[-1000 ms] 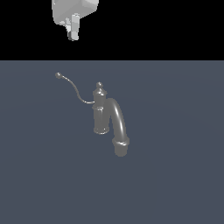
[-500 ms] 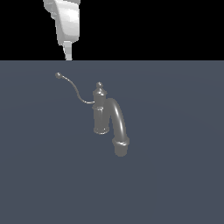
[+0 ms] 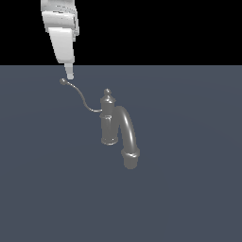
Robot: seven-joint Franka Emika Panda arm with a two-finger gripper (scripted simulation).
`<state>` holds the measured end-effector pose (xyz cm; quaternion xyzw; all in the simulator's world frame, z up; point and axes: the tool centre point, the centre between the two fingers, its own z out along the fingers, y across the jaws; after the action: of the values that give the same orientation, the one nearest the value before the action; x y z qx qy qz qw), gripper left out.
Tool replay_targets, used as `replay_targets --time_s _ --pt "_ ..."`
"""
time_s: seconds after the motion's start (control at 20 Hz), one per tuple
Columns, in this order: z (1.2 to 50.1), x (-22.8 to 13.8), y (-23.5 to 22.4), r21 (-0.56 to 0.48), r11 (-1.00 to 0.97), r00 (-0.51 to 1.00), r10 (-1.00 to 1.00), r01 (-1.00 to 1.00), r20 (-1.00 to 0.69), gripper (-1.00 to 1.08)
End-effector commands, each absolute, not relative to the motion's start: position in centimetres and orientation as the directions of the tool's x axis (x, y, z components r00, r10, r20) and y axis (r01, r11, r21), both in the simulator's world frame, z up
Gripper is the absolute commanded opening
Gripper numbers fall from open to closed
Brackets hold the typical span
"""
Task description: Turn on the faucet by rotating a designated handle.
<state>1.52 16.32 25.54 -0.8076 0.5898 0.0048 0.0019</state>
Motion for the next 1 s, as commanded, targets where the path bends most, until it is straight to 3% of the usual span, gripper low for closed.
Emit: replay_targets --time_s 0.0,0.55,0.95 --pt "24.9 1.8 16.7 0.001 -0.280 0.280 -0.960 -0.960 -0.005 -1.00" --pt "24.2 2.1 17.1 0.000 -0.256 0.256 -0.967 -0.967 0.000 -1.00" --pt "24.2 -0.2 16.5 0.000 -0.256 0.256 -0.967 -0.967 0.000 -1.00"
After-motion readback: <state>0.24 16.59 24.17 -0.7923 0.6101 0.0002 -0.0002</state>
